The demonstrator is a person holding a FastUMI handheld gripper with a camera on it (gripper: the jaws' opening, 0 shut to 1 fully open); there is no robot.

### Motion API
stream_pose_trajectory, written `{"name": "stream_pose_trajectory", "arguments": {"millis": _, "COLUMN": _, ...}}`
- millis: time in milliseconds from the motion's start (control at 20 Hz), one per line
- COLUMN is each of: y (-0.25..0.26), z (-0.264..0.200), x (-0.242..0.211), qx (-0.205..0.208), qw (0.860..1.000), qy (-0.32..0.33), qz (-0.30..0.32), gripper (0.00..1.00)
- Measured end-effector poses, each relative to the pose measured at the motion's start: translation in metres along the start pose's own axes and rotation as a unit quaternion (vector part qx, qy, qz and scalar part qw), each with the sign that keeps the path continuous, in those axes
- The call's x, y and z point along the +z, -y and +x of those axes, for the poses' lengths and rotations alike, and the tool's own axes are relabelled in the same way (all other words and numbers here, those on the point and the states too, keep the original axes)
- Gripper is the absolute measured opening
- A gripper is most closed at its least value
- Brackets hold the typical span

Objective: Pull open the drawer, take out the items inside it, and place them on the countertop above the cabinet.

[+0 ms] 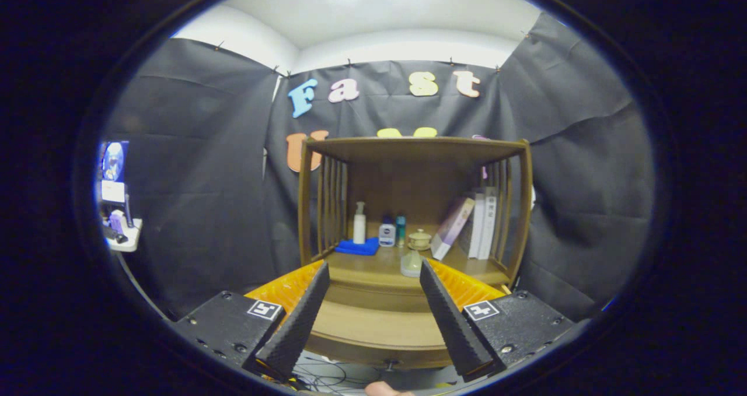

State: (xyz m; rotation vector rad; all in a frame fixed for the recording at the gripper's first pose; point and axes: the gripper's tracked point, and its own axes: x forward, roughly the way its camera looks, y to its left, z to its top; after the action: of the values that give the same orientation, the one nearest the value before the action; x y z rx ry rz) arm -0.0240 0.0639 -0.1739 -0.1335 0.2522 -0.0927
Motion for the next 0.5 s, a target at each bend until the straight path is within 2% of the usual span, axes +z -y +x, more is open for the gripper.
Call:
{"name": "stream_pose_trajectory", "arguments": {"millis": 200, "y": 0.011, "z": -0.002, "x": -0.077, "qx": -0.023, "qw": 0.999, "qy": -0.039, "qz": 0.010, "gripper": 0.98}}
{"name": "stream_pose_trajectory", "arguments": {"millis": 500, "y": 0.023, "z": 0.006, "x": -0.187, "qx": -0.048, "qw": 0.990, "qy": -0.131, "qz": 0.035, "gripper": 0.98}}
